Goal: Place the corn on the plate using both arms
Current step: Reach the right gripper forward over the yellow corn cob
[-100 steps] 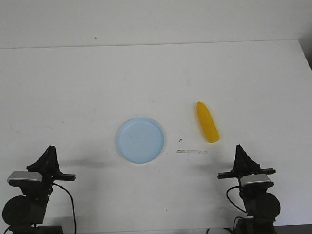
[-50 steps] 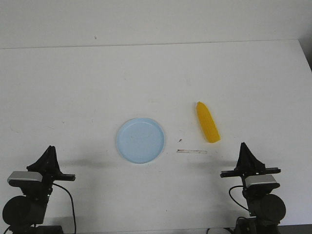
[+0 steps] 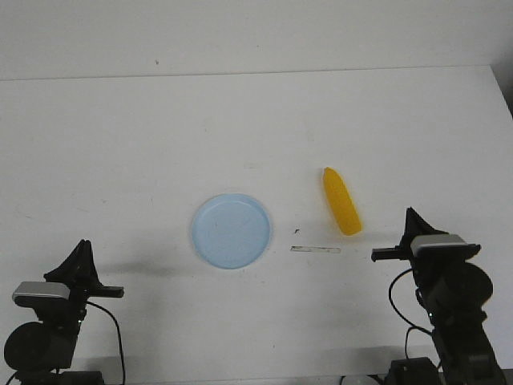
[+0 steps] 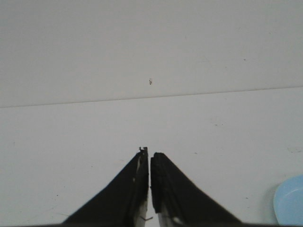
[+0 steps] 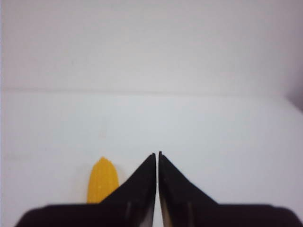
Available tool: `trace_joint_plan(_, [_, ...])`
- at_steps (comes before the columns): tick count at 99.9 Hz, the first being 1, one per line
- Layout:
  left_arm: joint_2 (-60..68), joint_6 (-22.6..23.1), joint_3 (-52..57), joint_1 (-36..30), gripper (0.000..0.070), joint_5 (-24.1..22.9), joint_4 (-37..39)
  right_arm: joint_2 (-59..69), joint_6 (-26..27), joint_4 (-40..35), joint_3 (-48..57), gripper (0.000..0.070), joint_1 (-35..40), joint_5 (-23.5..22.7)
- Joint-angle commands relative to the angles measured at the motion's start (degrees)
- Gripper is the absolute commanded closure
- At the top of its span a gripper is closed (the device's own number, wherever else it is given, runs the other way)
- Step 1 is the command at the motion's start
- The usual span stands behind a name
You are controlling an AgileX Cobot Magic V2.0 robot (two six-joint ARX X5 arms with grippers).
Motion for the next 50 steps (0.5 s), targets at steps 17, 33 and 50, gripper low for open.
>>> trace_joint_plan(17, [-0.1, 0.8, 0.4, 0.0, 0.0698, 0.0, 0.6, 21.3, 0.4, -4.6, 13.3, 0.0694, 1.7, -0.1])
trace_joint_plan(33, [-0.1, 0.8, 0.4, 0.0, 0.0698, 0.0, 0.6, 33.7, 0.4, -8.6, 20.7, 0.0694, 4.7, -0.3])
trace_joint_plan(50, [-0.1, 0.8, 0.4, 0.0, 0.0698, 0.0, 0.6, 45.0, 0.5, -14.1, 28.3, 0.0694, 8.7, -0.5])
